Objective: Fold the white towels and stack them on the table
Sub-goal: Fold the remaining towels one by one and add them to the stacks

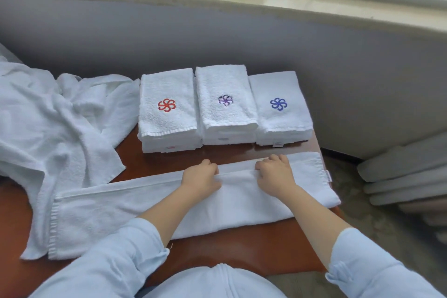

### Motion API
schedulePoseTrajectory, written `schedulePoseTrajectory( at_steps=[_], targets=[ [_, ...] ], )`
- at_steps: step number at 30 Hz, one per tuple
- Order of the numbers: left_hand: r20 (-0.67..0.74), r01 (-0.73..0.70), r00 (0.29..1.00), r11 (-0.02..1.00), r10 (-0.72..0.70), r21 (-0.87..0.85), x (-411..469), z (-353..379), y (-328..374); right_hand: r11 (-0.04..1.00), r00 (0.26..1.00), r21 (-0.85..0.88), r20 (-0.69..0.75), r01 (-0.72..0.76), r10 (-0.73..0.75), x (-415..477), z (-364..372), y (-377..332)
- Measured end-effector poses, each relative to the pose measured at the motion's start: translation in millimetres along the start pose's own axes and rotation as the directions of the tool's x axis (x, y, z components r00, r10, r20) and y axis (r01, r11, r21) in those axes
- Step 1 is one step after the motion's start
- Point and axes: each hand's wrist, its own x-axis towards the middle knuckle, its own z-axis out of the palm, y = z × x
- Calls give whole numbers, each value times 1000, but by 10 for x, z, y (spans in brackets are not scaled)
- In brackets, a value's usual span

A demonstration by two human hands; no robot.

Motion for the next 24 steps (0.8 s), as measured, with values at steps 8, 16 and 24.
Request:
schedulePoseTrajectory(
  at_steps=[8, 16, 24],
  targets=[
    [-73, -130, 988, 990, 133, 55, 269, -3, 361, 981, 964, -30, -194, -193, 183, -84, -55, 352],
    [49, -317, 948, 948, 315, 18, 236, 83, 202, 976, 986, 173, -80, -131, 146, -153, 41, 11],
    [22, -340, 940, 940, 340, 4, -227, -13, -273, 947, 981, 312, -147, -76, 127, -281, 194, -439]
  ],
)
